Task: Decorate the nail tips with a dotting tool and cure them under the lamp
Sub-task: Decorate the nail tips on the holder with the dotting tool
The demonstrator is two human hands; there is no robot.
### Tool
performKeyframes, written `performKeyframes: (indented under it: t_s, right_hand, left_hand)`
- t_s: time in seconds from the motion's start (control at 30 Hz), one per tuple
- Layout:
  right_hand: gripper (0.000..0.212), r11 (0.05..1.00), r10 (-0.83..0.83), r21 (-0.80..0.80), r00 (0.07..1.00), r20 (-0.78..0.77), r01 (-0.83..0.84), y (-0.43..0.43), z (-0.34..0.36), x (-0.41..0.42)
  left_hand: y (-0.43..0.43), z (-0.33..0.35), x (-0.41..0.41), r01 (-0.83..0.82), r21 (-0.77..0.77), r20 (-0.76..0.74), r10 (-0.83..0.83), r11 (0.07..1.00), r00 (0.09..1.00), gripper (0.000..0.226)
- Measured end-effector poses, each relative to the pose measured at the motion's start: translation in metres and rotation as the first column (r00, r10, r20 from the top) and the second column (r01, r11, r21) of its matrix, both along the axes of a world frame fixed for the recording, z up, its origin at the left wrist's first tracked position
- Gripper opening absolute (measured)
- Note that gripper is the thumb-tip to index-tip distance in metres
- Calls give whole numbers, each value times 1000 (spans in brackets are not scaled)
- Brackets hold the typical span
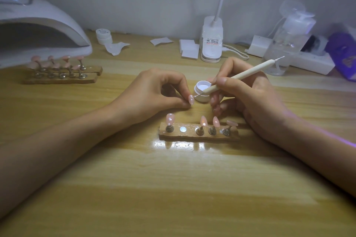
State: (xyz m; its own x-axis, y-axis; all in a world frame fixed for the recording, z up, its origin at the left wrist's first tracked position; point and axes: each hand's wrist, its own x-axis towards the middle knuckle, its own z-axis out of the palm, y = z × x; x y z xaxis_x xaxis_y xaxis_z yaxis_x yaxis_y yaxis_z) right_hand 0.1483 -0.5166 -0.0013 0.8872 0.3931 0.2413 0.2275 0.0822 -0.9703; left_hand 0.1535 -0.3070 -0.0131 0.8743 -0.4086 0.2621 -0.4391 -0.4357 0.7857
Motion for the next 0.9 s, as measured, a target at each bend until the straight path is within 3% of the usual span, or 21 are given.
performKeyframes:
  t_s: [0.13, 0.27, 0.47, 0.9]
  right_hand:
    - [17, 988, -146, 72, 982, 120, 138, -4, 1, 2]
    - [23, 970, -232, -31, 951, 203, 243, -6, 1, 7]
    - [22, 962, -191, -163, 966, 177, 220, -5, -4, 10]
    - [22, 965, -181, -164, 971, 156, 206, -6, -6, 12]
  left_hand:
    - [0, 0, 0, -4, 2, 4, 4, 1000, 1000, 17]
    - [0, 0, 0, -9, 0, 6, 9, 1000, 1000, 16]
    - [0, 0, 0, -9, 1, 2, 9, 1000, 1000, 16]
    - [0, 0, 0, -7, 1, -6, 7, 1000, 1000, 16]
